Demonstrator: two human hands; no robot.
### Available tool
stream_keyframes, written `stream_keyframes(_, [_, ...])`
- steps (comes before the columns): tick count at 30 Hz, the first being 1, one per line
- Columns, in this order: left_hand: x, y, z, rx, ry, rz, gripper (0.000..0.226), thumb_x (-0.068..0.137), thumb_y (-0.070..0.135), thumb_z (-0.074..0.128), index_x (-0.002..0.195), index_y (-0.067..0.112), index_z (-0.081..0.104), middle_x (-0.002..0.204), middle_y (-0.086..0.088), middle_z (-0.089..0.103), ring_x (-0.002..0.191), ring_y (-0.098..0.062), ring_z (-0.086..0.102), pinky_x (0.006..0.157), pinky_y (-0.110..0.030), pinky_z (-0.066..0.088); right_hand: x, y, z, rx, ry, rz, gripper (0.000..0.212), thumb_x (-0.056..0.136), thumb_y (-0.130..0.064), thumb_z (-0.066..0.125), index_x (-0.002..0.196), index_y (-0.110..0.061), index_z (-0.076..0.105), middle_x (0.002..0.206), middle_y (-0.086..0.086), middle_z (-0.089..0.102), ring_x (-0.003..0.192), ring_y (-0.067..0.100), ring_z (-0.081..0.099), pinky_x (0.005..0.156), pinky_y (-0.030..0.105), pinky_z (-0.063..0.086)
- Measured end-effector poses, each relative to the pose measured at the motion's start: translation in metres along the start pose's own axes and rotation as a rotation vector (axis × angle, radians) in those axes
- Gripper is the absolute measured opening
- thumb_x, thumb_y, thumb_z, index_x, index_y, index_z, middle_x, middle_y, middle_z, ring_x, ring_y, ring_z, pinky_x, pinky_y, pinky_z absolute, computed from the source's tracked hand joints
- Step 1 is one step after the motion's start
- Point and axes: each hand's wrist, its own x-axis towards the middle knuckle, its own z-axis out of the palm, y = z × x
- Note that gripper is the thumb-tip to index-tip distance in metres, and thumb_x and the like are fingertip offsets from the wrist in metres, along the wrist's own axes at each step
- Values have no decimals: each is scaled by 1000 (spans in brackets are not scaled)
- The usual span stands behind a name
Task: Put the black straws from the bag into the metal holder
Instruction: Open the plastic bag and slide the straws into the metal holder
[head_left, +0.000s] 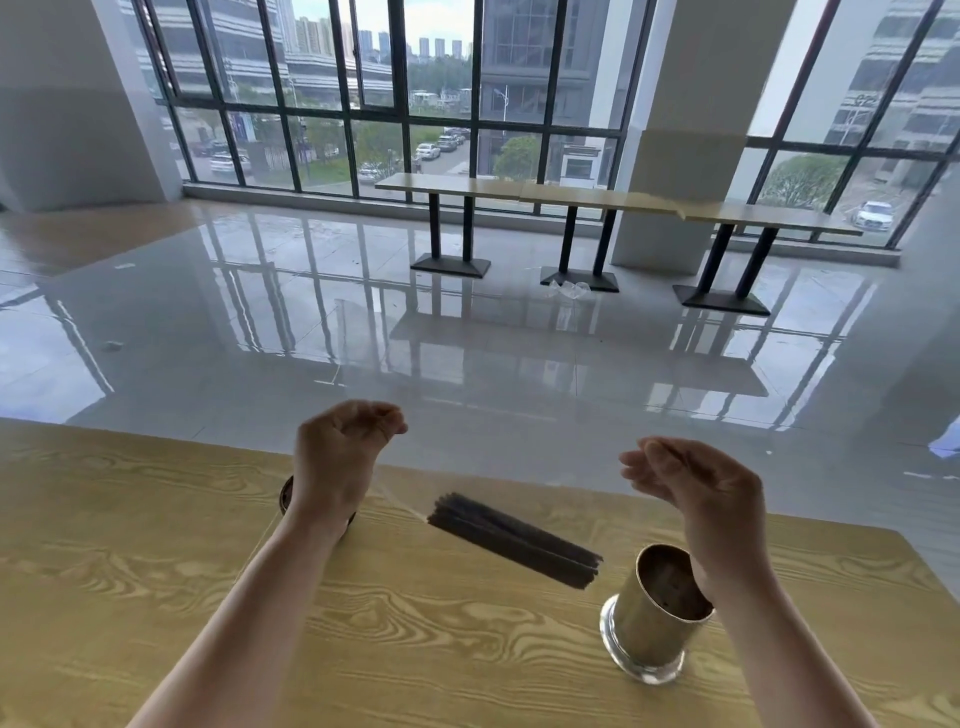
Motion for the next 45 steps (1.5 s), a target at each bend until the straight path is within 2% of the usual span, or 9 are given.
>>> stream_keyframes(7, [2, 28, 11, -43, -30, 84, 13, 81, 13, 79, 85, 25, 77, 77, 4, 79, 78, -10, 76, 73, -16, 58, 5, -2, -12, 462, 44, 106, 9, 86, -15, 69, 91, -12, 77, 85, 10, 79, 74, 23, 77, 70, 35, 65])
stream_keyframes(12, [-2, 38, 23, 9, 120, 121, 17, 78, 28, 82, 91, 36, 75, 84, 13, 78, 89, -6, 73, 91, -39, 56, 5, -6, 6, 547, 136, 26, 9, 91, -14, 66, 89, -18, 74, 84, 5, 80, 76, 20, 77, 76, 39, 64])
stream_keyframes(16, [-10, 19, 13, 75, 480, 183, 66, 75, 62, 74, 133, 39, 52, 125, 18, 61, 119, 0, 54, 96, -30, 43, 12, -15, 23, 595, 132, -11, 6, 95, -11, 64, 96, -12, 70, 87, 4, 80, 77, 18, 78, 88, 49, 61])
stream_keyframes(18, [-41, -20, 17, -240, 619, -120, 96, 68, 81, 64, 142, 24, 43, 134, 4, 54, 128, -9, 50, 99, -32, 40, 16, -19, 29, 609, 116, -14, 7, 96, -11, 63, 98, -10, 69, 88, 4, 80, 74, 18, 77, 88, 51, 60])
stream_keyframes(21, [-95, -64, 71, -947, 62, -888, 125, 62, 94, 45, 156, 16, 20, 154, -24, 37, 143, -42, 34, 119, -54, 22, 22, -25, 38, 629, 76, -12, 8, 94, -14, 63, 98, -10, 69, 87, 5, 80, 72, 18, 77, 87, 51, 61])
stream_keyframes(25, [-84, -71, 112, -1257, -386, -766, 107, 62, 84, 61, 136, 6, 50, 135, -25, 58, 137, -43, 42, 120, -58, 21, 17, -24, 38, 566, 63, 22, 9, 90, -15, 64, 95, -10, 70, 84, 6, 80, 72, 18, 77, 86, 48, 61])
stream_keyframes(31, [-63, -59, 132, -1201, -440, -684, 45, 76, 21, 82, 113, 16, 58, 107, -14, 63, 101, -30, 66, 102, -47, 46, 11, -30, -3, 473, 85, 9, 17, 89, -15, 63, 104, -8, 68, 93, 11, 78, 82, 23, 76, 86, 44, 62])
stream_keyframes(37, [-56, -56, 148, -1101, -442, -719, 56, 77, 19, 81, 119, 18, 46, 94, -8, 59, 88, -24, 58, 88, -41, 45, -10, -13, -34, 299, 105, 49, 41, 94, -24, 65, 132, -11, 57, 121, 19, 72, 110, 35, 70, 100, 47, 55])
stream_keyframes(45, [-52, -60, 160, -1109, -499, -737, 35, 81, 20, 78, 107, 20, 55, 98, -6, 63, 94, -23, 65, 98, -45, 45, -23, 12, -31, -79, 152, 146, 20, 77, -36, 78, 93, -24, 79, 95, 4, 81, 94, 25, 77, 91, 52, 59])
